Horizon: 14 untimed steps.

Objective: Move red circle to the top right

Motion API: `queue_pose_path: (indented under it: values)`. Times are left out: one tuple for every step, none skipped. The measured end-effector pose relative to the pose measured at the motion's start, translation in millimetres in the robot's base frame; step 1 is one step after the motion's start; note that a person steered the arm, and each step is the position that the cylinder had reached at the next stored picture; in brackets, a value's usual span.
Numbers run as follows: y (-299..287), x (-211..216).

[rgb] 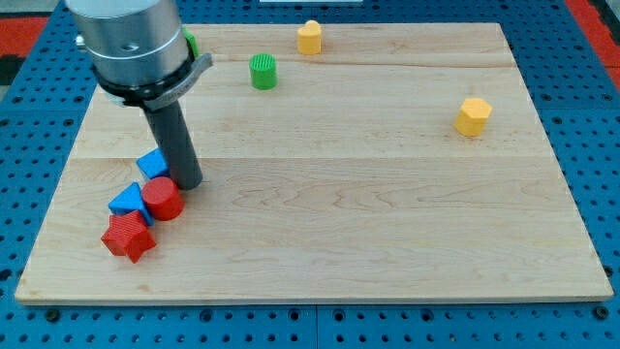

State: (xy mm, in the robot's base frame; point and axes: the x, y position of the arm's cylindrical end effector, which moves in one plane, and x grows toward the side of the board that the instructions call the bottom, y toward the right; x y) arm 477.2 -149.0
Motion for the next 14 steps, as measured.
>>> queue_pose_path:
  values:
    - [-7.6, -11.6]
    - [-4.8, -13.9]
    - [28.6, 2.0]
    - [67.5, 42.4]
    - [49.8, 64.4]
    - [-12.7, 64.4]
    - [-61.3, 64.4]
    - [-68.6, 52.7]
    - [-65.5, 45.4]
    - [-41.4, 43.8]
    - [0.1, 42.9]
    - [19.8, 21.9]
    - [21.9, -2.3]
    - [21.9, -24.9]
